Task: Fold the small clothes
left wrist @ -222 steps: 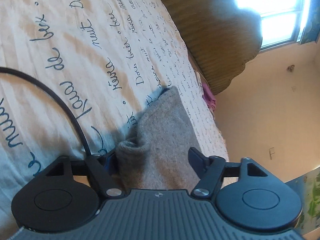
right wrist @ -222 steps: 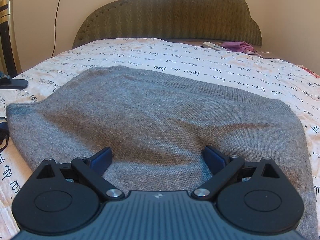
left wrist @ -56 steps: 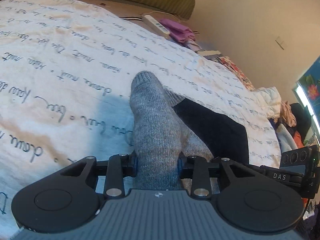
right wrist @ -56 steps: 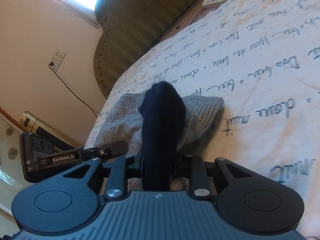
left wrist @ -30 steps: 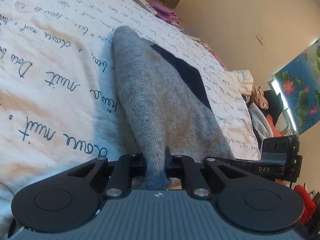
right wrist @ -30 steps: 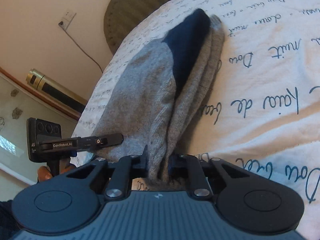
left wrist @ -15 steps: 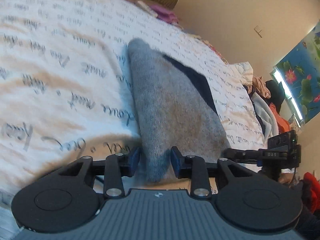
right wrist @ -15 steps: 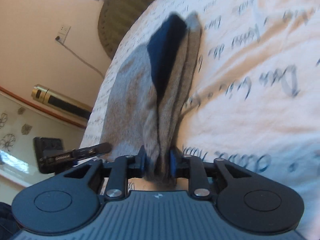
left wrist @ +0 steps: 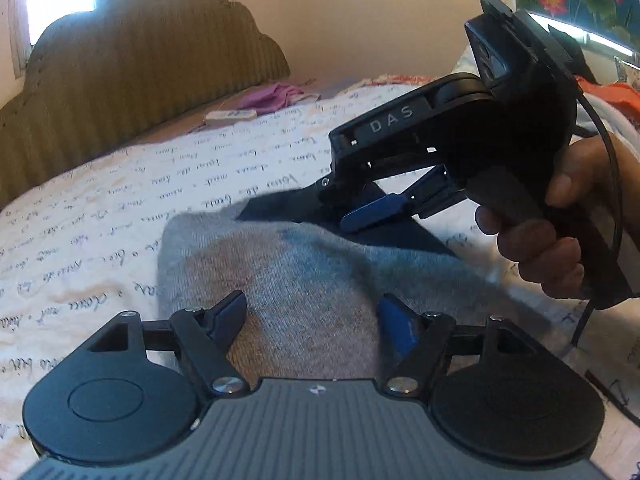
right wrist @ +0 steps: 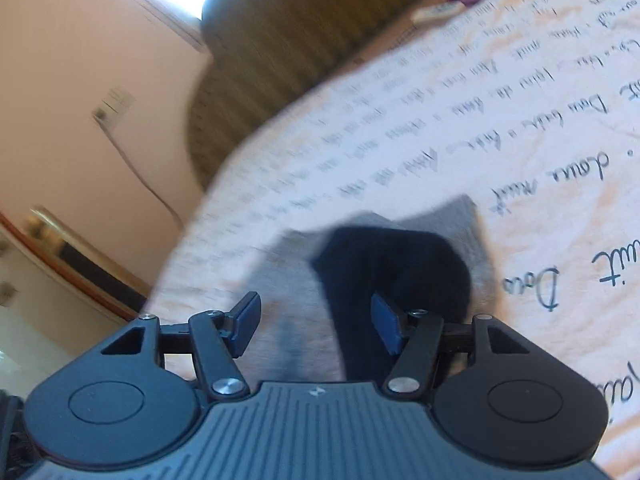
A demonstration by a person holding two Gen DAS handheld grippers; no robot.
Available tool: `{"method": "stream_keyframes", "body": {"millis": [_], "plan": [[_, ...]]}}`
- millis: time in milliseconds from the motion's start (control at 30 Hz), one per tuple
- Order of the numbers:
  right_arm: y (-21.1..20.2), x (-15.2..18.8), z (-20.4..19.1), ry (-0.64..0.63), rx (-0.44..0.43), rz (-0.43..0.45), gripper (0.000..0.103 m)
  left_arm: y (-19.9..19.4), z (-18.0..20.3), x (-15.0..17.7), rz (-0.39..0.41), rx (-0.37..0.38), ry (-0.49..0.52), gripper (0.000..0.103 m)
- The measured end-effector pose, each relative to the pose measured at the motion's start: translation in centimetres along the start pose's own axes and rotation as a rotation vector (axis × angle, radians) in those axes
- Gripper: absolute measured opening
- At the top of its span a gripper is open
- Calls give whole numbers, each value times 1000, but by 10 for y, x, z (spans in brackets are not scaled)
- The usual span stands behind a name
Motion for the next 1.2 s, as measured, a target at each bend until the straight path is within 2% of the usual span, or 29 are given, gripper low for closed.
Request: {"method": "stream_keyframes", "body": {"millis": [67, 100, 133, 167, 267, 367, 433, 533, 633, 700, 767, 933, 1067, 1133, 1200], "plan": [[5, 8, 12, -42, 12, 21, 55, 2, 3, 7, 14, 2, 20, 77], [3, 9, 18, -34, 10, 26, 50, 2, 4, 7, 10, 0, 17, 77], [1, 9, 23, -12, 20, 29, 41, 3, 4, 6, 5, 3, 5, 77], [1, 9, 26, -7, 21, 26, 40, 3, 3, 6, 3, 6, -6, 78], [-4, 6, 20, -24, 31, 13, 40, 3, 1, 8, 6, 8, -10, 79], [-30, 1, 2, -57, 80, 79, 45, 2, 1, 7, 9, 7, -16, 79], [-47, 6, -18, -72, 20, 103, 45, 3, 2, 7, 11, 8, -14, 79], [-52, 25, -35, -114, -17, 55, 45, 4, 1, 7, 8, 9, -7, 79], [-34, 43, -19, -142, 63, -8, 44, 6, 2, 7, 6, 9, -3, 79], [-31, 45, -5, -105, 7, 30, 42, 9, 1, 8, 8, 5, 0, 79], [-29, 41, 4, -68, 7, 32, 32, 10, 1, 9, 9, 4, 1, 79], [-48, 38, -11, -87, 63, 35, 35, 8, 2, 10, 12, 4, 4, 80], [-69, 49, -32, -72, -16, 52, 37, 8, 4, 10, 16, 1, 10, 80], [-61, 65, -22, -90, 42, 1, 37, 8, 5, 11, 12, 6, 29, 84], [-61, 70, -6, -15, -13, 37, 35, 1, 5, 10, 33, 7, 38, 82]]}}
Point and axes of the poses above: each gripper's, at about its wrist camera, not at the fingertips, and y roughly the way its jaws point, z to its right, x to its underside, the point moved 6 cm from there along y, roughly the way its jaws point, and after that the axes turned 13 degrees about z, right-handed, at the moved point
